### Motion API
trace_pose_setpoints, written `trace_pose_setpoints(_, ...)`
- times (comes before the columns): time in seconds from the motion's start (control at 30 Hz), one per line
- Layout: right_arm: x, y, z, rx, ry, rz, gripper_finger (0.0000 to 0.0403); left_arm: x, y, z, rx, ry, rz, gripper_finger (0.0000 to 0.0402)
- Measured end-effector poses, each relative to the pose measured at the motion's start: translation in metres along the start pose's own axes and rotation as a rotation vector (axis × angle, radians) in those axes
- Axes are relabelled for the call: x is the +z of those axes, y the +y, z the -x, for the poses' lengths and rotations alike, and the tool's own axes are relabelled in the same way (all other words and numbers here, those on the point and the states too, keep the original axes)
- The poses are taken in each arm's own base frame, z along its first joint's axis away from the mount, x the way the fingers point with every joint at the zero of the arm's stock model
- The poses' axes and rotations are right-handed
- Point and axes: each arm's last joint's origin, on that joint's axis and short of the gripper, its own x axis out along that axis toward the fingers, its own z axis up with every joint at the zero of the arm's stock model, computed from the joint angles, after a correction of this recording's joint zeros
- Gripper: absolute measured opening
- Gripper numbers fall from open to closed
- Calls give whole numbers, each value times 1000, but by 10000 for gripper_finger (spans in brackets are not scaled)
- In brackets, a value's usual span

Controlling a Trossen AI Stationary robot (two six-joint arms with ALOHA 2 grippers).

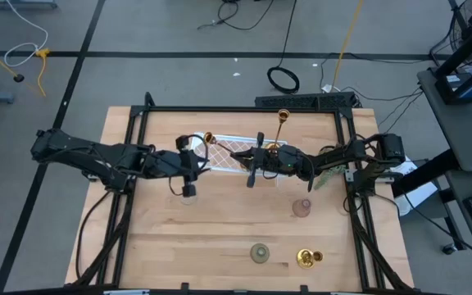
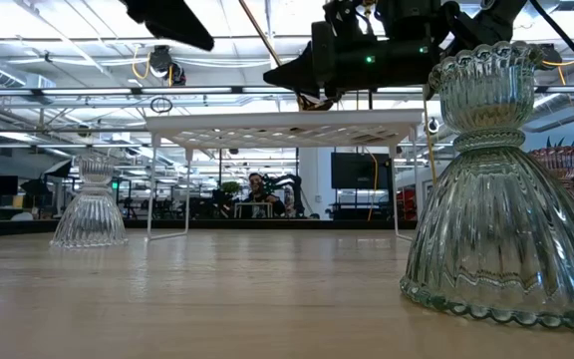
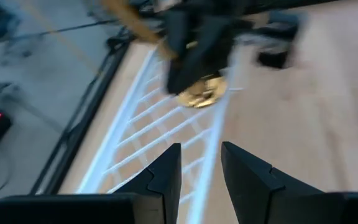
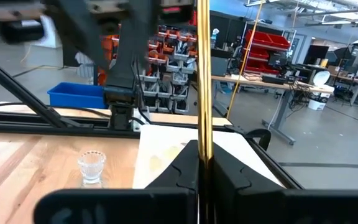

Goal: Pick & Place candle stick holders
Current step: Put the left gold candle holder on the shelf

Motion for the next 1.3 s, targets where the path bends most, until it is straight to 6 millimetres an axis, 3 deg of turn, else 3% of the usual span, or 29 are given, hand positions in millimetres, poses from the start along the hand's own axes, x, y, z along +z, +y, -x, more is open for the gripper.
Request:
trace_pose_setpoints(0.27,2,0,0,4,-21,-3,17,14,14,-13,64,-146,72,120)
trace_pose_setpoints(0.7,3,0,0,4,-26,-5,9,14,24,-64,3,-254,106,120)
trace_pose_setpoints(1.3,3,0,0,0,-25,-33,11,18,21,-65,-75,-300,64,119)
